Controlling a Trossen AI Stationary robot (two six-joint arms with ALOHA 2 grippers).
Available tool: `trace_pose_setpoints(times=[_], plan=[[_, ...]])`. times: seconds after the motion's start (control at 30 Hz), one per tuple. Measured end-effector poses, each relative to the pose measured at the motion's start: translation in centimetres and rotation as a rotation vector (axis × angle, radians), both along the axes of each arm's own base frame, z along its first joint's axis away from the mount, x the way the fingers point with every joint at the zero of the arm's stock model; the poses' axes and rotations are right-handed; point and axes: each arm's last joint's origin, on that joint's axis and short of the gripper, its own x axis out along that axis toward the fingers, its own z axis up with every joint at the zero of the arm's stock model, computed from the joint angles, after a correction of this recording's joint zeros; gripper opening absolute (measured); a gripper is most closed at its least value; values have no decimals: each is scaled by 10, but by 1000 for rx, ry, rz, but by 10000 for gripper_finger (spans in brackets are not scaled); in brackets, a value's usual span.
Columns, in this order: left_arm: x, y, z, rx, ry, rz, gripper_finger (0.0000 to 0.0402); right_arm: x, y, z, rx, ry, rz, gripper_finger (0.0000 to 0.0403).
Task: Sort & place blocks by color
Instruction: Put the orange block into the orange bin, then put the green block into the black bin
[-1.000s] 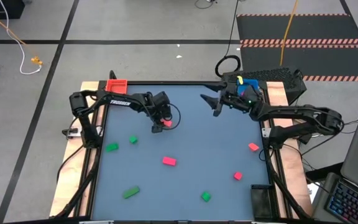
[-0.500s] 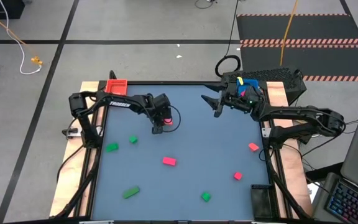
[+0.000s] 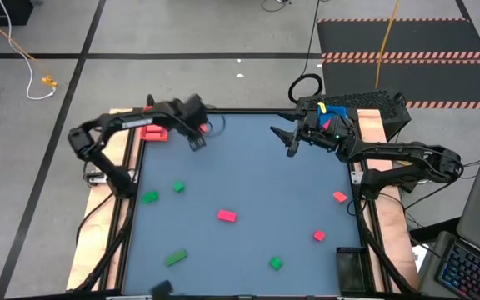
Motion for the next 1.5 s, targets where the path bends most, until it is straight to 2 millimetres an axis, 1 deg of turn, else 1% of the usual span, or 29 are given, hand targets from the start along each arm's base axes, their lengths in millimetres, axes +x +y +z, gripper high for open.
trace_pose_setpoints(times=[0.1, 0.23, 0.33, 0.43, 0.5, 0.57, 0.73, 0.93, 1.0, 1.07, 1.17, 1.3, 1.4, 1.5], plan=[[-28, 19, 13, 34, 12, 140, 123, 0, 0, 0, 0, 0, 1, 270], [-67, 40, 22, 43, 16, 319, 123, 0, 0, 0, 0, 1, 3, 270], [-92, 51, 23, 25, 39, 430, 123, 0, 0, 0, 0, 1, 3, 270], [-111, 62, 24, 59, 61, 512, 123, 0, 0, 0, 0, 1, 3, 270], [-113, 63, 24, 51, 43, 522, 123, 0, 0, 0, 0, 2, 3, 270], [-110, 64, 25, 51, 19, 520, 123, 0, 0, 0, 1, 2, 3, 270], [-109, 61, 24, 36, 21, 547, 128, 0, 0, -1, 6, 5, 4, 270], [-108, 58, 23, 8, 20, 591, 206, 0, 0, -1, 7, 9, 4, 270], [-108, 58, 23, 5, 26, 594, 222, 0, 0, -1, 7, 9, 4, 270], [-108, 58, 23, 7, 31, 596, 230, 0, 0, -1, 8, 8, 4, 270], [-109, 58, 23, 10, 34, 596, 229, 0, 0, -1, 7, 9, 4, 270], [-107, 56, 23, 3, 42, 577, 212, 0, 0, -1, 8, 8, 5, 270], [-101, 51, 25, -19, 23, 493, 198, 0, 0, -1, 6, 9, 5, 270], [-88, 39, 29, -64, -19, 400, 186, 0, 0, -1, 5, 9, 4, 270]])
